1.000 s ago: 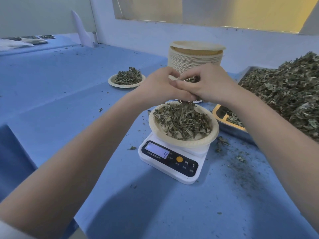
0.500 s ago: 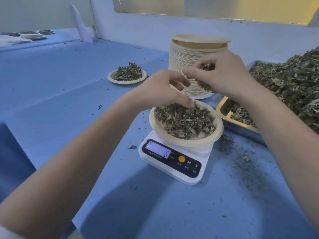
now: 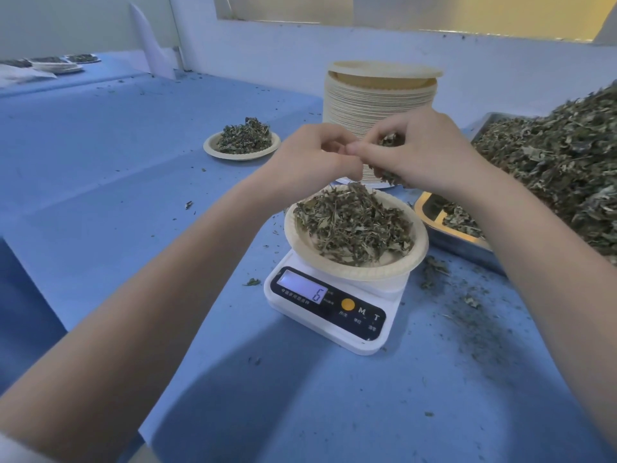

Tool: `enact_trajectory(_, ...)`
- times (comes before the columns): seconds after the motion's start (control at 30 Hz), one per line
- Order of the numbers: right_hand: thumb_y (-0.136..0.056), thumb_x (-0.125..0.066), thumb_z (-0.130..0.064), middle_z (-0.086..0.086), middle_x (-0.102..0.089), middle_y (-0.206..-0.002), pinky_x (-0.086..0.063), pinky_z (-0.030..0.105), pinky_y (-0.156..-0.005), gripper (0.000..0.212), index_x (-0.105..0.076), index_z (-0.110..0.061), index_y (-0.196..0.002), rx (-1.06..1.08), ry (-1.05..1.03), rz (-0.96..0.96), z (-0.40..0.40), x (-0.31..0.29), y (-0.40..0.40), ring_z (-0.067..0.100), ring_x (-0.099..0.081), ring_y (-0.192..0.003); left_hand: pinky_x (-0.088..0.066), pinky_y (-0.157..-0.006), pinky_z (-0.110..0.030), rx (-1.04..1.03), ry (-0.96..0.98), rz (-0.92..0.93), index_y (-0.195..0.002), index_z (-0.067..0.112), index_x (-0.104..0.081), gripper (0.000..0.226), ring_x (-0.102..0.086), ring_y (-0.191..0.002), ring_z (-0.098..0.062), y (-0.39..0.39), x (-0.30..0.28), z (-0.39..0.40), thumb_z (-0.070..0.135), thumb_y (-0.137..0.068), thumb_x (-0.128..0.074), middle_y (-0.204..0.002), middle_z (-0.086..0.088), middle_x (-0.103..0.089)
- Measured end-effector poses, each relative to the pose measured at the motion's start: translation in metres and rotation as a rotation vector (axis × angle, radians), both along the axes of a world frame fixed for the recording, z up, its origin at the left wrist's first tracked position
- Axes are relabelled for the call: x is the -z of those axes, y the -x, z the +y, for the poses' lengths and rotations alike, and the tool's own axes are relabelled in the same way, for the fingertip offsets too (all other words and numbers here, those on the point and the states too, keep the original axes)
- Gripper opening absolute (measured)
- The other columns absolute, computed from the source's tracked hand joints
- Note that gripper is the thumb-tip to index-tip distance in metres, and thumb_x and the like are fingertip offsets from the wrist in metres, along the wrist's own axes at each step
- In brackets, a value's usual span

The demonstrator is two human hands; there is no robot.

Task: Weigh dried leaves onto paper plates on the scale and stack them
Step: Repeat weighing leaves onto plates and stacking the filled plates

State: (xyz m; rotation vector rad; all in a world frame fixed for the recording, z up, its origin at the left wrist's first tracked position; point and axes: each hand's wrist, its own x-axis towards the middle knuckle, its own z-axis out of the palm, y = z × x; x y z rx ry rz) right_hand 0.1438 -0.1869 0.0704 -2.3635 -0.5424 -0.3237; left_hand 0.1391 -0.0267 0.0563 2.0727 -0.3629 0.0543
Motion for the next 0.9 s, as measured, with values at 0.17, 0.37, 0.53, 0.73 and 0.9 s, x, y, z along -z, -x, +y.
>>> enact_trajectory(0.17, -0.081, -0.066, -0.041, -0.011, -0.058, -0.05, -0.038, 0.011, -0.048, 0.018, -0.066, -0.03, -0.066, -0.007, 0.051, 0.007, 0.0, -0.006, 0.003, 0.0, -0.048, -0.045, -0.033, -0.045, -0.004, 0.017, 0.003, -0.014, -0.097, 0.024, -0.066, 0.023, -0.048, -0.048, 0.01, 0.001, -0.004, 0.001, 0.013, -0.076, -0.066, -0.091, 0.007, -0.061)
enact_trajectory(0.37, -0.08, -0.065, -0.048, -0.009, -0.061, -0.058, -0.035, 0.008, -0.05, 0.021, -0.069, -0.028, -0.073, 0.009, 0.133, -0.031, 0.001, -0.011, 0.005, -0.004, -0.049, -0.048, -0.036, -0.051, -0.01, 0.022, 0.013, -0.018, -0.099, 0.02, -0.066, 0.024, -0.045, -0.045, 0.007, 0.007, -0.004, -0.002, 0.013, -0.077, -0.065, -0.089, 0.004, -0.059)
enact_trajectory(0.53, -0.08, -0.058, -0.061, -0.014, -0.056, -0.059, -0.033, 0.003, -0.053, 0.032, -0.068, -0.031, -0.076, 0.019, 0.211, -0.067, 0.006, -0.008, 0.006, -0.015, -0.047, -0.053, -0.036, -0.05, -0.011, 0.004, -0.013, -0.003, -0.094, 0.027, -0.066, 0.036, -0.046, -0.053, 0.004, 0.01, -0.001, -0.001, 0.029, -0.058, -0.06, -0.076, 0.012, -0.058)
enact_trajectory(0.73, -0.088, -0.039, -0.064, -0.006, -0.05, -0.051, -0.033, 0.008, -0.053, 0.055, -0.066, -0.017, -0.075, 0.047, 0.207, -0.096, 0.008, -0.005, 0.004, -0.004, -0.046, -0.048, -0.036, -0.058, -0.021, 0.031, -0.055, 0.046, -0.103, 0.022, -0.064, 0.041, -0.049, -0.068, -0.007, 0.009, 0.001, 0.004, 0.028, -0.062, -0.063, -0.076, 0.012, -0.052)
enact_trajectory(0.9, -0.098, -0.027, -0.052, -0.017, -0.051, -0.045, -0.032, 0.005, -0.056, 0.061, -0.067, -0.006, -0.09, 0.073, 0.146, -0.074, 0.008, -0.005, 0.004, -0.01, -0.046, -0.05, -0.036, -0.056, -0.018, 0.008, -0.056, 0.054, -0.106, 0.026, -0.064, 0.03, -0.052, -0.065, 0.0, 0.006, 0.006, 0.006, 0.019, -0.077, -0.065, -0.078, 0.015, -0.055)
